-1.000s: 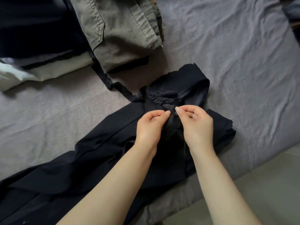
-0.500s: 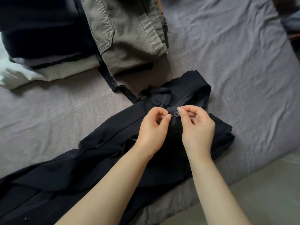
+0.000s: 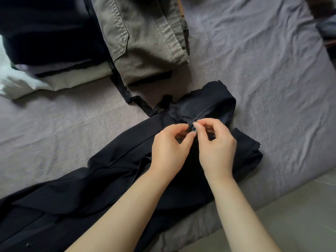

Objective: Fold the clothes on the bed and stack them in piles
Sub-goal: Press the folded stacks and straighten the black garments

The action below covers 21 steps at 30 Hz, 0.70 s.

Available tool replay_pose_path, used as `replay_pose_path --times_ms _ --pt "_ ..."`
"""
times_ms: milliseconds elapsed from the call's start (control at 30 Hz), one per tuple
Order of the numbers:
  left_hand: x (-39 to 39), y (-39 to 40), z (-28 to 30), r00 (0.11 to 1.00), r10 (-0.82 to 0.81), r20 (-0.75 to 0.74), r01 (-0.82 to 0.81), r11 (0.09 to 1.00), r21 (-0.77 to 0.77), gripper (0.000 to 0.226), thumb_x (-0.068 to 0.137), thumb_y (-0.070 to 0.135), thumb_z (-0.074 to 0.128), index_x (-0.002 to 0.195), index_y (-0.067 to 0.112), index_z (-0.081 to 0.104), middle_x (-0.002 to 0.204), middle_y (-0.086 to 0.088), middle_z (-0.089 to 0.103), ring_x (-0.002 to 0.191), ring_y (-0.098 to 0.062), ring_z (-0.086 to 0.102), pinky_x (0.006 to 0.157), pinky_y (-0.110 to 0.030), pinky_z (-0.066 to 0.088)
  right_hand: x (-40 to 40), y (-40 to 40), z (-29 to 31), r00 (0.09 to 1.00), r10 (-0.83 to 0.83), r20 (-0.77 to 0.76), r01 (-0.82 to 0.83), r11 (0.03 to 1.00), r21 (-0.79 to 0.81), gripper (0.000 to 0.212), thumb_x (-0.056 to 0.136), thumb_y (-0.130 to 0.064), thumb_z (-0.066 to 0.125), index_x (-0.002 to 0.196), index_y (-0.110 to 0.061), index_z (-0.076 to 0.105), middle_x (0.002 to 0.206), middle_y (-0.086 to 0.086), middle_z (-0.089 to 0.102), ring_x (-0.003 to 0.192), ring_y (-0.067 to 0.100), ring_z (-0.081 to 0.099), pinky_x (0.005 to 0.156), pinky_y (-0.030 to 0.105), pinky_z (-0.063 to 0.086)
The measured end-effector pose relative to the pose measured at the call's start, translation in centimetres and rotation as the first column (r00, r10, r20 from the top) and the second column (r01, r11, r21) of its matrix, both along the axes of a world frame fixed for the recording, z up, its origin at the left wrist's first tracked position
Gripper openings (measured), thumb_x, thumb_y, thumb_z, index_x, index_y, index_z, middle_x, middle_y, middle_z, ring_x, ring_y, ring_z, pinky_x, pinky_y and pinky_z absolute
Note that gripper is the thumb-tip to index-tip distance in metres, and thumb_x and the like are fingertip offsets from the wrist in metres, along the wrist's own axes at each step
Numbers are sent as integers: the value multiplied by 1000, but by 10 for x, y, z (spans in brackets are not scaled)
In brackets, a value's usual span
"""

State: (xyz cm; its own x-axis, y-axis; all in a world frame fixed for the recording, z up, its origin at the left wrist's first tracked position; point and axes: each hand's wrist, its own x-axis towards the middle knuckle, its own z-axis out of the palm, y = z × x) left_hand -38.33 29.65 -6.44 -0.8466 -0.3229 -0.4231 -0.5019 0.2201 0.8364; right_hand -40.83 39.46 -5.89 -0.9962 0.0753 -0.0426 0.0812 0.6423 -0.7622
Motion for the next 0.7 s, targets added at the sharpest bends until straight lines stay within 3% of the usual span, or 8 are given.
replay_pose_path --times_ms 133,267,333,467,533,700 --pt "0 8 4 998 -5 -59 -7 978 -206 21 87 30 67 105 20 71 92 9 71 85 -8 65 80 -33 53 3 -5 -4 996 -87 -18 86 996 -3 2 88 -14 67 88 -14 69 82 -7 67 81 3 60 73 10 45" --pt "-1 8 -2 992 -60 -109 27 960 -278 29 89 30 65 115 18 67 103 6 68 90 -12 64 80 -29 50 1 -8 1 973 -167 157 187 974 -127 2 87 -16 69 87 -17 70 78 -12 68 76 -1 64 70 13 50" --pt "-1 4 -6 983 -113 -145 57 937 -344 28 89 25 65 115 14 67 100 3 68 83 -17 63 72 -28 47 -3 -4 7 965 -103 241 144 977 -156 3 88 -16 68 88 -18 70 78 -11 68 76 -3 65 68 11 50" --pt "-4 -3 -13 939 -255 -230 119 870 -478 19 84 24 59 92 9 69 73 -1 64 56 -21 57 51 -30 47 -12 10 15 907 39 418 80 962 -262 11 86 -9 69 95 -14 72 83 -4 71 76 -2 67 69 9 48" --pt "-4 -4 -17 917 -296 -268 138 864 -483 19 85 23 58 88 8 69 72 0 63 57 -19 57 51 -34 48 -16 14 16 891 29 453 110 954 -278 11 84 -8 70 94 -12 72 82 -3 72 75 -1 67 67 9 48" --pt "-4 -8 -21 885 -313 -345 145 888 -436 24 86 21 59 101 7 71 82 -1 67 67 -19 63 60 -31 49 -17 13 17 871 -3 491 173 938 -301 10 82 -9 73 92 -12 71 81 0 72 74 2 67 69 12 51"
